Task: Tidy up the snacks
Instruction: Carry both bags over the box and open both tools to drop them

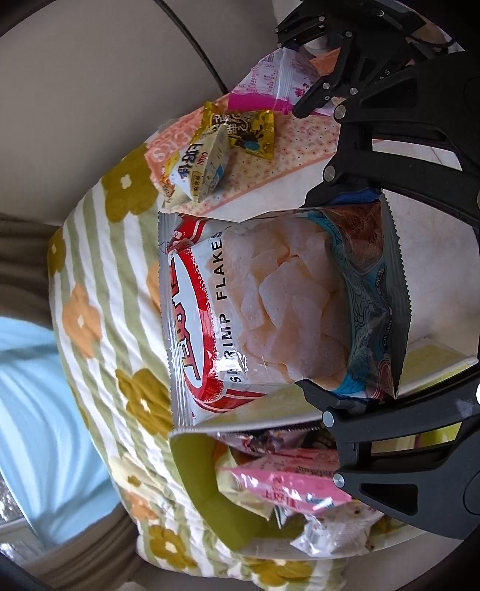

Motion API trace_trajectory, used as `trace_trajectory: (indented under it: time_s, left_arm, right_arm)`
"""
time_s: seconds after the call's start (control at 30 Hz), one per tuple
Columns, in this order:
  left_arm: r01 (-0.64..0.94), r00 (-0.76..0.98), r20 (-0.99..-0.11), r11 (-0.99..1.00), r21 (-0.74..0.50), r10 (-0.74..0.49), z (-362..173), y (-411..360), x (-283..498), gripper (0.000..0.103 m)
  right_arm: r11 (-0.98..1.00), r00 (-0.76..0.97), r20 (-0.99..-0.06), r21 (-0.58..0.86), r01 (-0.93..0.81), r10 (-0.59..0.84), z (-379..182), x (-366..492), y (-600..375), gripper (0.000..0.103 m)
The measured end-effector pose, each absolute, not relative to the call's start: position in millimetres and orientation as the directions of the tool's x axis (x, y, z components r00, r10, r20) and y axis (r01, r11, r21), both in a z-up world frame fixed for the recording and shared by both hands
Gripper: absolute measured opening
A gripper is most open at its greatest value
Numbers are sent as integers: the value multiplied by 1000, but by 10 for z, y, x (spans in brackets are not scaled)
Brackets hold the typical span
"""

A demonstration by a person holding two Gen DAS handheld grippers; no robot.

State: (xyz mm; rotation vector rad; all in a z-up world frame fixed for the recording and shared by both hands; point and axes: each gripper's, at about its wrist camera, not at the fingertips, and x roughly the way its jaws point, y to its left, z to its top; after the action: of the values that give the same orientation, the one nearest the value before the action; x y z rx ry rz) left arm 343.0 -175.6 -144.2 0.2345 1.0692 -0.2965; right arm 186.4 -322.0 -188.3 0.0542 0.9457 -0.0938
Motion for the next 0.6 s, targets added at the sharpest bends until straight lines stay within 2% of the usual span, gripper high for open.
trace_trajectory:
  time_s: [0.33,0.6]
  left_arm:
    - [159,562,-824,987,28,-67,-1013,-790,3104,67]
    - [81,583,-812,997,12,-38,-940,82,2934,68]
  right_arm:
    - [987,700,-704,6,-162,119,-1275,2086,-2449,58]
    - [948,692,-678,22,-317,247,-1005,2176,-1505,58]
